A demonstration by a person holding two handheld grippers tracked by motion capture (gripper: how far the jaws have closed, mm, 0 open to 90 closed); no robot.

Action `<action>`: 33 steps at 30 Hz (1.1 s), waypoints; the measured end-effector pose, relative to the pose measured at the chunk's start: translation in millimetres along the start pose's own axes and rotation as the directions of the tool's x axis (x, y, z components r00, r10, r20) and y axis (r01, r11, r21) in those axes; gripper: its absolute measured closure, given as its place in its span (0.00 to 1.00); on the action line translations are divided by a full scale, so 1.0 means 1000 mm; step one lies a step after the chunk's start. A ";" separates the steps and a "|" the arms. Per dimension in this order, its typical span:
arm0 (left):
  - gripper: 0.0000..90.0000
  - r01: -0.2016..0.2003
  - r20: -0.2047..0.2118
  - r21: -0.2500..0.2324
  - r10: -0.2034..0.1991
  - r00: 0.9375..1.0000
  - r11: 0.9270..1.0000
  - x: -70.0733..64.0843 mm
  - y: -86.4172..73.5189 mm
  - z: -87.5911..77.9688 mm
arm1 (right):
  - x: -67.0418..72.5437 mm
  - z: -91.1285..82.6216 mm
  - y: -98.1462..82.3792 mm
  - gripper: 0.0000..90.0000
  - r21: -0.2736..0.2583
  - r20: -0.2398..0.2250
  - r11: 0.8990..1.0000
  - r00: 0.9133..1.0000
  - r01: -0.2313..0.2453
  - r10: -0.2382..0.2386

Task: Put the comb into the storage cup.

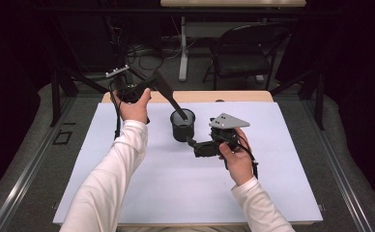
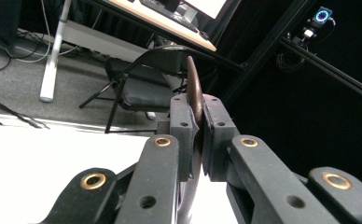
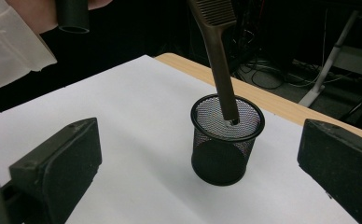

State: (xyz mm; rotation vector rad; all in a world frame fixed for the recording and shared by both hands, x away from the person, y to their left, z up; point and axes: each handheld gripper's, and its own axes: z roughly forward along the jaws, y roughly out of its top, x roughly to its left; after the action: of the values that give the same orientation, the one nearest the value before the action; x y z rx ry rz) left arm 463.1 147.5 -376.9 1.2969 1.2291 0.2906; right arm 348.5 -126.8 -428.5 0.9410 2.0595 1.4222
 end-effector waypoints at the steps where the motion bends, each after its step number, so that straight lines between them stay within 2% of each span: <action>1: 0.94 -0.001 -0.002 0.001 0.001 1.000 1.000 0.000 0.000 0.001 | 0.000 0.000 0.000 0.00 0.000 -0.001 1.000 1.000 -0.002 0.002; 19: 0.94 0.023 -0.031 0.026 -0.022 0.999 0.999 0.003 -0.014 0.013 | -0.001 0.000 -0.001 0.00 -0.001 -0.002 1.000 1.000 -0.007 0.007; 33: 0.94 0.020 -0.039 0.052 -0.018 0.999 0.998 0.005 -0.025 0.022 | -0.002 0.000 -0.001 0.00 -0.001 -0.004 1.000 1.000 -0.008 0.008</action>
State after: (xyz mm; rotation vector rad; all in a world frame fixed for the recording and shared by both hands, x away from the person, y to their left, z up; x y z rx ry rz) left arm 471.7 130.3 -404.4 1.3292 1.2887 0.2725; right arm 349.3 -128.2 -429.2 0.9477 2.0599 1.4302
